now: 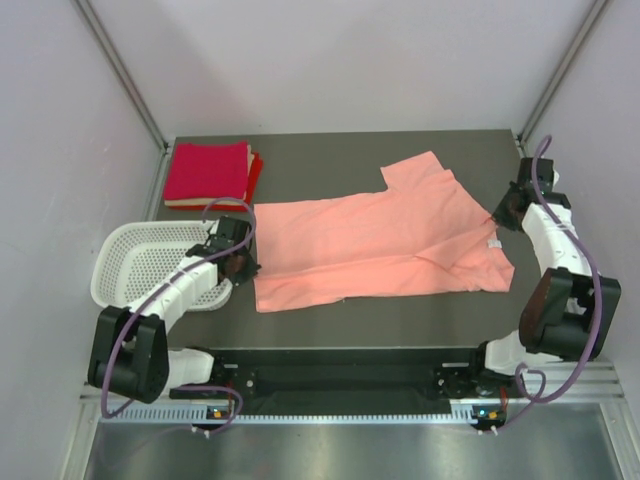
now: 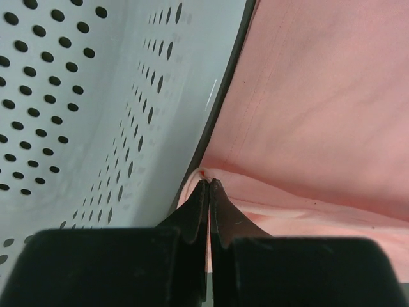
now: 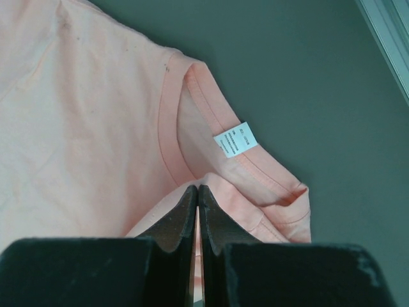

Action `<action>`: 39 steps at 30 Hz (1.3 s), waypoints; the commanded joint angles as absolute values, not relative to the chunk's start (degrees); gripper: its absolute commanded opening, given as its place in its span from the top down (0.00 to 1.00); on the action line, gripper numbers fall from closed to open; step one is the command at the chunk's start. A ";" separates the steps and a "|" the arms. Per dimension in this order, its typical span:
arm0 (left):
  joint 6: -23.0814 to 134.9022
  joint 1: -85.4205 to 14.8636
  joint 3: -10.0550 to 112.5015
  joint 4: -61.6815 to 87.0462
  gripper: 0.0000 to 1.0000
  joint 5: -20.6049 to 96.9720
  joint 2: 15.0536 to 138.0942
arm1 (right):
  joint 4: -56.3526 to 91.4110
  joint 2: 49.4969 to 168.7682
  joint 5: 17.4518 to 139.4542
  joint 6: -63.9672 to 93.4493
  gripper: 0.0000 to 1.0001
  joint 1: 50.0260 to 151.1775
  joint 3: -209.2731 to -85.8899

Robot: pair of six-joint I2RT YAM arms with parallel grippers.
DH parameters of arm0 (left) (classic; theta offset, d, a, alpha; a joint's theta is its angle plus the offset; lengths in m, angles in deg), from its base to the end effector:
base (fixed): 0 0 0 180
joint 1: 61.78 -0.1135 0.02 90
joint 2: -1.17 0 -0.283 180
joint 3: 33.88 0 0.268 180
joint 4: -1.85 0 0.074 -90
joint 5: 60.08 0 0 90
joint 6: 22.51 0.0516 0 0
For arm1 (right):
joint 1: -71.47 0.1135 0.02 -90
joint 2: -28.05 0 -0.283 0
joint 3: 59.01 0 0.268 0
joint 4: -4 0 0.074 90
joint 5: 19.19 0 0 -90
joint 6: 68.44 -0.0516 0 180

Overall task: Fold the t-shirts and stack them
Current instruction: Fold the tshirt

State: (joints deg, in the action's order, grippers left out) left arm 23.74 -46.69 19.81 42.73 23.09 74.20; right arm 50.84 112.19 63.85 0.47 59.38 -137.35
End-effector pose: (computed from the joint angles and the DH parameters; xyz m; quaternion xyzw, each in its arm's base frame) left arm 0.2454 -0.0598 0.1867 -0.2536 0.9309 -0.0759 0.2517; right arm 0.3250 -0.0760 0.2684 0.2886 0.9007 -0.0322 0.3232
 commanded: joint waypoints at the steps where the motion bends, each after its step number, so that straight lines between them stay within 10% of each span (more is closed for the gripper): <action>1: 24.42 -46.92 21.59 41.24 1.00 21.75 74.91 | 49.28 113.22 63.25 2.04 1.00 59.87 -141.47; 11: 24.95 -46.84 23.00 39.75 0.99 23.33 75.87 | 50.07 115.94 64.40 2.57 0.99 60.49 -143.23; 23: 25.74 -43.06 28.97 47.03 0.51 15.26 69.64 | 59.01 115.07 62.73 -3.66 0.63 60.58 -147.27; 39: 23.02 -30.84 17.73 40.19 0.53 25.97 69.10 | 64.40 105.83 57.44 -13.34 0.56 49.77 -127.60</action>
